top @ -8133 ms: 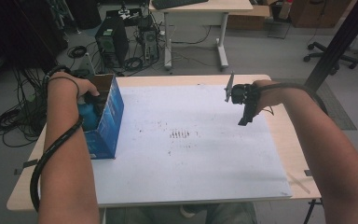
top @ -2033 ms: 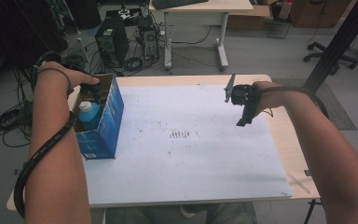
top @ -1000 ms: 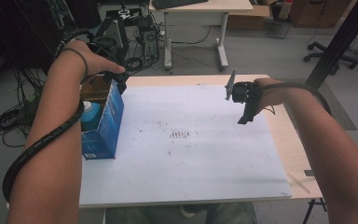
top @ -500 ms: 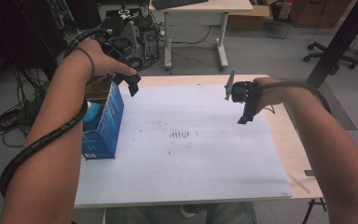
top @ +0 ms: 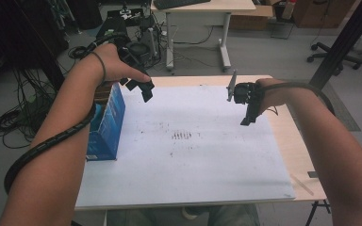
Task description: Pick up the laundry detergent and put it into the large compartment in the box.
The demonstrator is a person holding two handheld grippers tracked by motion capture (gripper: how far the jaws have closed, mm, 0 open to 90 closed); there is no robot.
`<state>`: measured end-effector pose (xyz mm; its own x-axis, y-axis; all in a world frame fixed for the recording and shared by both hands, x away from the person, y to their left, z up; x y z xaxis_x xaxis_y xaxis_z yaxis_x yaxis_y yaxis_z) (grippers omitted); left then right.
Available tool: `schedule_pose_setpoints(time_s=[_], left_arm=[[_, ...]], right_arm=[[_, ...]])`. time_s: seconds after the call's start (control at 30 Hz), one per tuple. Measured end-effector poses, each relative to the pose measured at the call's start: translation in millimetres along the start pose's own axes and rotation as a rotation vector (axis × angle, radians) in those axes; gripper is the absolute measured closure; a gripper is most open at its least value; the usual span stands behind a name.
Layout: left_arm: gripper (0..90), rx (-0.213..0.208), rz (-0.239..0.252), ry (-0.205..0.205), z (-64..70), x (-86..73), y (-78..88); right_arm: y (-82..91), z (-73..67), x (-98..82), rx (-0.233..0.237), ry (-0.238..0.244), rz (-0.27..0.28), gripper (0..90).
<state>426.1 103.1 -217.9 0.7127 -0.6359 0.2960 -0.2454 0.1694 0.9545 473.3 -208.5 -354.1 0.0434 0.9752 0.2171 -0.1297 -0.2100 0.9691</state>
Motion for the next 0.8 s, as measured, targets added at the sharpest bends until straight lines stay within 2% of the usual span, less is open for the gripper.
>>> schedule_pose_setpoints(time_s=[0.13, 0.37, 0.8], left_arm=[[5.2, -0.02, -0.009, -0.048, 10.1, 2.4, -2.5], [5.0, -0.041, -0.004, -0.098, 22.5, 6.7, -7.4], [4.9, -0.083, -0.027, -0.201, 48.9, 12.5, -15.6]], right_arm=[[-0.4, -0.5, 0.0, 0.002, 0.001, -0.001, 3.7], [-0.9, -2.8, 0.9, 0.005, 0.009, -0.003, 3.7], [-1.3, -4.1, 1.9, 0.006, 0.022, -0.001, 3.7]])
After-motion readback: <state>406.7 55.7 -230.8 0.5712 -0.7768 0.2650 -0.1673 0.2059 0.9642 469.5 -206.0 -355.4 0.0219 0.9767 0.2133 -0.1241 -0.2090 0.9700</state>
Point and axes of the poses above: each handheld gripper's, and its own axes: y roughly backward along the jaws, x roughly out of its top, z roughly to its right, the point moved 6 cm from there along -y, roughly forward along the jaws, and after that the axes turned 9 degrees about z, right-handed, at the moved point
